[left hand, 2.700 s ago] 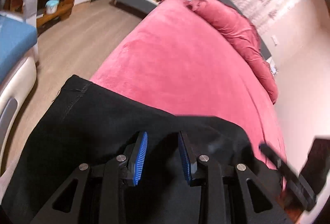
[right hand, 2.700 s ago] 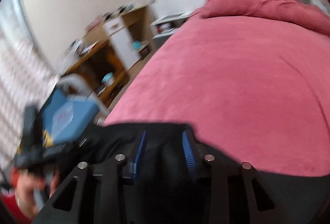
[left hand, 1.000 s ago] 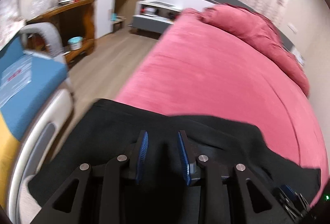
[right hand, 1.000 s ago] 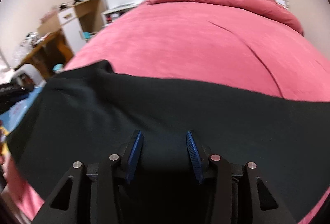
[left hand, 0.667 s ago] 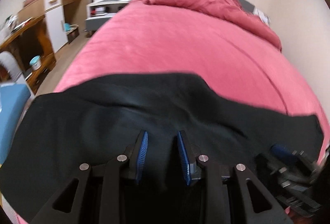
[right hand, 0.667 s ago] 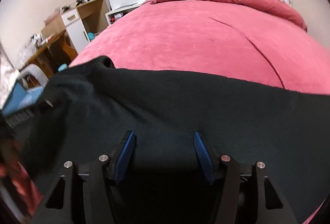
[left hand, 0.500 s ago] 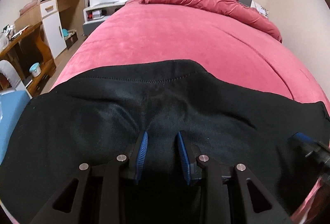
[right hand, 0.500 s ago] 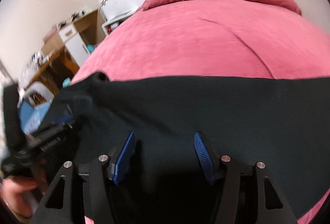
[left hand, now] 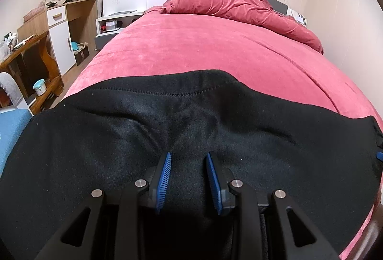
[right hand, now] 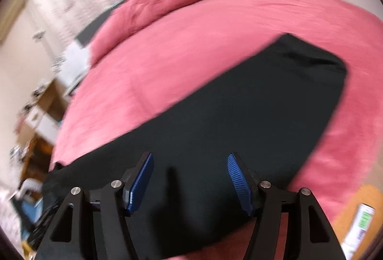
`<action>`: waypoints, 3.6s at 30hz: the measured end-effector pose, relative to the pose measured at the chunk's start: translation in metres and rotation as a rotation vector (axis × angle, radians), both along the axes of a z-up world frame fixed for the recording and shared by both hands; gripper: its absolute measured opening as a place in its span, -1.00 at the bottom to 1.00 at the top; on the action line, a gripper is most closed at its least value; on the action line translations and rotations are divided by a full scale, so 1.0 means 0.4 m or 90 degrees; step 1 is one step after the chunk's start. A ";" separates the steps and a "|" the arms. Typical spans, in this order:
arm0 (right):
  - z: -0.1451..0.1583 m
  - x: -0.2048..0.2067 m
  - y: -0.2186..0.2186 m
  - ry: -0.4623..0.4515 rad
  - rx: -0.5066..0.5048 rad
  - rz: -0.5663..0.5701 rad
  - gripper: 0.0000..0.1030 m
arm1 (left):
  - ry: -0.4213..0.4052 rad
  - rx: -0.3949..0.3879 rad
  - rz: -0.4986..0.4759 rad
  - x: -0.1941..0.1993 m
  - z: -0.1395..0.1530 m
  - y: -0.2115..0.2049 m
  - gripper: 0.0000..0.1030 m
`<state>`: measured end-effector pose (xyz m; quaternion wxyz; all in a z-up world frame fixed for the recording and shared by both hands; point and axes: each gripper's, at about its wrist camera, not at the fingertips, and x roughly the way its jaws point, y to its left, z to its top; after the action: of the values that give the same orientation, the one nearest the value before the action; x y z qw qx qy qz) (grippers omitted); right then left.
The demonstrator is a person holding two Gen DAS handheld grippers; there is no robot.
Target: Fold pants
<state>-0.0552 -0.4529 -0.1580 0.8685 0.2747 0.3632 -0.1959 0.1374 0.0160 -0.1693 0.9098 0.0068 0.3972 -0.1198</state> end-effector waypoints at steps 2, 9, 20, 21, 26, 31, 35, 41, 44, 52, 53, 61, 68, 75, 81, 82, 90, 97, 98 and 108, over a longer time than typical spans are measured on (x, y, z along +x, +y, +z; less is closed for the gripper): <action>-0.016 -0.017 -0.055 0.010 0.017 -0.044 0.26 | 0.007 0.021 0.001 -0.005 0.008 -0.013 -0.39; 0.026 -0.123 -0.194 -0.096 0.074 -0.142 0.26 | 0.000 -0.033 -0.079 -0.060 0.093 -0.103 -0.39; -0.090 -0.207 -0.419 -0.181 0.289 -0.216 0.30 | 0.054 0.012 -0.124 -0.034 0.023 -0.203 -0.38; -0.089 -0.200 -0.424 -0.181 0.279 -0.208 0.30 | 0.047 0.021 -0.131 -0.038 0.022 -0.207 -0.38; -0.094 -0.139 -0.445 -0.196 0.257 -0.184 0.30 | 0.018 0.030 -0.135 -0.054 0.012 -0.210 -0.37; -0.103 -0.101 -0.464 -0.227 0.264 -0.190 0.20 | 0.016 -0.001 -0.123 -0.071 0.004 -0.194 -0.37; -0.113 -0.089 -0.467 -0.228 0.273 -0.178 -0.21 | 0.034 -0.064 -0.122 -0.054 -0.001 -0.162 -0.36; -0.112 -0.094 -0.467 -0.214 0.286 -0.177 -0.47 | 0.032 -0.071 -0.120 -0.048 -0.001 -0.163 -0.36; -0.087 -0.094 -0.456 -0.215 0.286 -0.187 -0.52 | 0.037 -0.079 -0.120 -0.050 -0.001 -0.159 -0.36; 0.066 -0.077 -0.356 -0.208 0.180 -0.163 -0.58 | 0.067 -0.106 -0.093 -0.022 0.054 -0.119 -0.36; 0.087 -0.074 -0.337 -0.205 0.158 -0.155 -0.58 | 0.053 -0.093 -0.086 -0.023 0.059 -0.111 -0.36; 0.244 -0.048 -0.152 -0.212 0.025 -0.106 -0.58 | 0.050 -0.155 -0.076 -0.026 0.009 -0.017 -0.36; 0.345 -0.018 0.057 -0.196 -0.115 -0.016 -0.58 | 0.053 -0.205 -0.078 -0.023 -0.009 0.005 -0.36; 0.385 0.004 0.281 -0.208 -0.190 0.092 -0.59 | 0.067 -0.233 -0.076 -0.010 -0.016 0.026 -0.36; 0.322 0.033 0.427 -0.182 -0.185 0.162 -0.59 | 0.054 -0.213 -0.044 -0.071 0.008 0.052 -0.36; 0.309 0.038 0.450 -0.174 -0.186 0.176 -0.59 | 0.053 -0.211 -0.046 -0.086 0.007 0.057 -0.36; 0.199 0.074 0.568 -0.118 -0.177 0.255 -0.58 | 0.046 -0.205 -0.060 -0.097 -0.006 0.060 -0.36; 0.101 0.097 0.624 -0.063 -0.152 0.289 -0.58 | 0.030 -0.184 -0.060 -0.117 -0.008 0.052 -0.35; 0.089 0.101 0.630 -0.059 -0.149 0.293 -0.58 | 0.029 -0.184 -0.060 -0.122 -0.008 0.051 -0.36; -0.015 0.121 0.684 -0.010 -0.154 0.345 -0.50 | 0.011 -0.171 -0.059 -0.133 -0.013 0.034 -0.35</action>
<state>-0.0069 -0.1794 -0.1642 0.9184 0.0639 0.3904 0.0032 0.0844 0.0297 -0.1745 0.8924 -0.0977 0.3851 -0.2139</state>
